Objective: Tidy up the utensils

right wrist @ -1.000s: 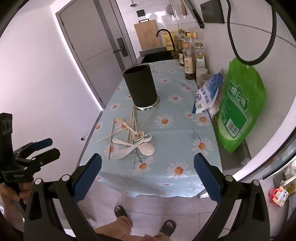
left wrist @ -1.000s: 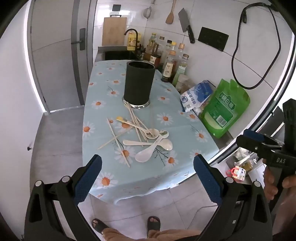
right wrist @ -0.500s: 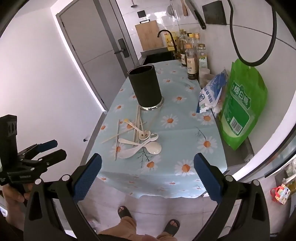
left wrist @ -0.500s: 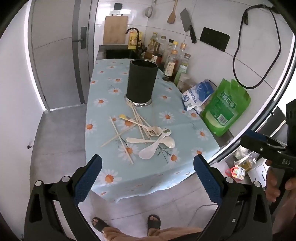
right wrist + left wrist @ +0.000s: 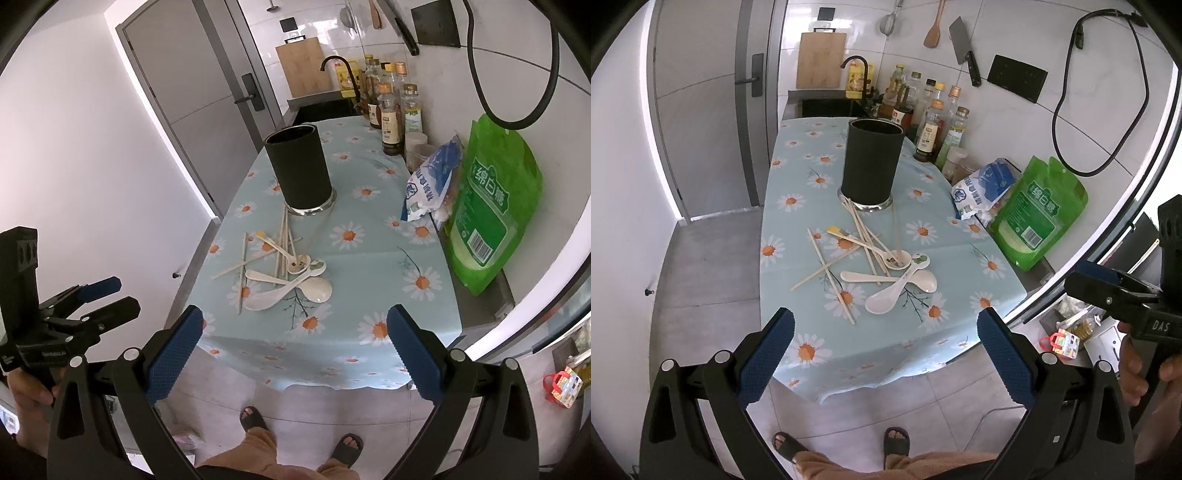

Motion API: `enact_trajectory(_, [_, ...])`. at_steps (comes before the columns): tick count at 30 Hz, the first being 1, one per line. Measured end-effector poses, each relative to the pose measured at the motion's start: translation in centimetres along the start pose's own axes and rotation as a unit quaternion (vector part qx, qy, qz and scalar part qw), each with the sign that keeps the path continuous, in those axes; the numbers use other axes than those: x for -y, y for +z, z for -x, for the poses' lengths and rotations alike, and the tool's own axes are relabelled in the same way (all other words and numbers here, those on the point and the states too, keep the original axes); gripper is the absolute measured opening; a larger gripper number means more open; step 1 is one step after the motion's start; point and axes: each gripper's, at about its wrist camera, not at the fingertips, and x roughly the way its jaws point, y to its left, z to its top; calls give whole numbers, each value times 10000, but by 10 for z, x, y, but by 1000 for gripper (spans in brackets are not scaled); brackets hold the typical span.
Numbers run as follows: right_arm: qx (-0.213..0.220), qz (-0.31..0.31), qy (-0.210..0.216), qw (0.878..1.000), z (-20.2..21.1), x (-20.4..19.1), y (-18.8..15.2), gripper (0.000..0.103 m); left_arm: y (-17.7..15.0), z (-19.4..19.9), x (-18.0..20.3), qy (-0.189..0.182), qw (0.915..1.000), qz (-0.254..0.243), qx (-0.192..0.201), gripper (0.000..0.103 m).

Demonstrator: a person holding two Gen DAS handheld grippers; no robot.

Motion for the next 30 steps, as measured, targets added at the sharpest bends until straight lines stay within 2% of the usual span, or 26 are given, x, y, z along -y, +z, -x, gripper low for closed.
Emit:
enact_trajectory(21, [-61,152,-13,9999,1,-3,4,99,-2,-1,6,-13,10000,-37,-18,96])
enact_trajectory(30, [-88,16,-11,10000,3,2,4,99,3,6,7,29,10000,24,17,96])
